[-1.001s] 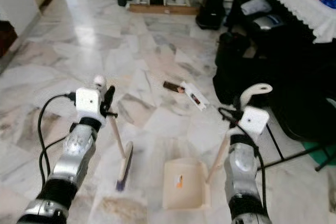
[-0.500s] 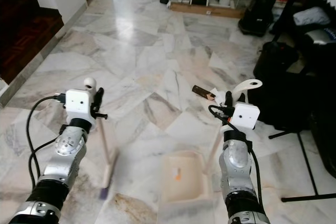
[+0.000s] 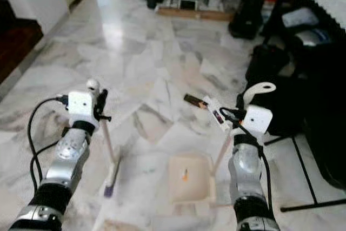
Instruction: Sweep floor
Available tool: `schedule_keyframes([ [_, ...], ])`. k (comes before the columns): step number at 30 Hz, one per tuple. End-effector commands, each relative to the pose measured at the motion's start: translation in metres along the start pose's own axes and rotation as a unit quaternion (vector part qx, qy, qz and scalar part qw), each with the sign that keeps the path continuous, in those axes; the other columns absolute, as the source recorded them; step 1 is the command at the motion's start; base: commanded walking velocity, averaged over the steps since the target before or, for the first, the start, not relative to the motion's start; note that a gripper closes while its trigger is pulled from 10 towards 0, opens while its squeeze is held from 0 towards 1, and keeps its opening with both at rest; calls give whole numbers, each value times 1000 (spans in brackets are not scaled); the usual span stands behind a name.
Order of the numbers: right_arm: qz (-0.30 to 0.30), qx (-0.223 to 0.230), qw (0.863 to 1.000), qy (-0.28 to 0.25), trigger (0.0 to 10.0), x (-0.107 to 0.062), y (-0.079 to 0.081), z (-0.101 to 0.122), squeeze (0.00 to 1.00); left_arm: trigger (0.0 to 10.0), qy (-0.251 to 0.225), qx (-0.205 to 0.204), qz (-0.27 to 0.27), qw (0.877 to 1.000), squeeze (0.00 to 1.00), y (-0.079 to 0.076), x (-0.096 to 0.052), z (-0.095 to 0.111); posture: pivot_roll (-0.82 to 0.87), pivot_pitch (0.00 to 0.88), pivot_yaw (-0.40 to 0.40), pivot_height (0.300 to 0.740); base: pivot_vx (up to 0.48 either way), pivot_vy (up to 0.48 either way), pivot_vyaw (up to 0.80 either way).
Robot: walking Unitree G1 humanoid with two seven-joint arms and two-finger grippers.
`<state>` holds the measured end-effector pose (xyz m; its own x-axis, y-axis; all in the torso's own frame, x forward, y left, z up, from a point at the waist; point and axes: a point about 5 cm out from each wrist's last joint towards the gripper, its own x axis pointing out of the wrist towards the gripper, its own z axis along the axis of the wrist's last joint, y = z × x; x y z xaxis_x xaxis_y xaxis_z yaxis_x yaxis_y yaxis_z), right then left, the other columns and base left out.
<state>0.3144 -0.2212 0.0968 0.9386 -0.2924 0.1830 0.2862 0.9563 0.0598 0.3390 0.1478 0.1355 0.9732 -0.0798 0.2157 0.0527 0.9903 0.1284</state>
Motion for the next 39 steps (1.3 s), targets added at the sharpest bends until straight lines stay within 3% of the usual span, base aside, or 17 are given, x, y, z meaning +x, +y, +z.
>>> schedule_keyframes([
  [1, 14, 7, 999, -34, 10000, 8, 9, 15, 0, 10000, -25, -2, -1, 1000, 0, 1, 4, 9, 84, 46, -59, 740, 289, 0, 0],
  [39, 16, 7, 1000, -26, 10000, 7, 6, 12, 0, 10000, -22, 5, 22, 1000, 0, 11, 5, 8, 85, 48, -68, 740, 298, 0, 0],
])
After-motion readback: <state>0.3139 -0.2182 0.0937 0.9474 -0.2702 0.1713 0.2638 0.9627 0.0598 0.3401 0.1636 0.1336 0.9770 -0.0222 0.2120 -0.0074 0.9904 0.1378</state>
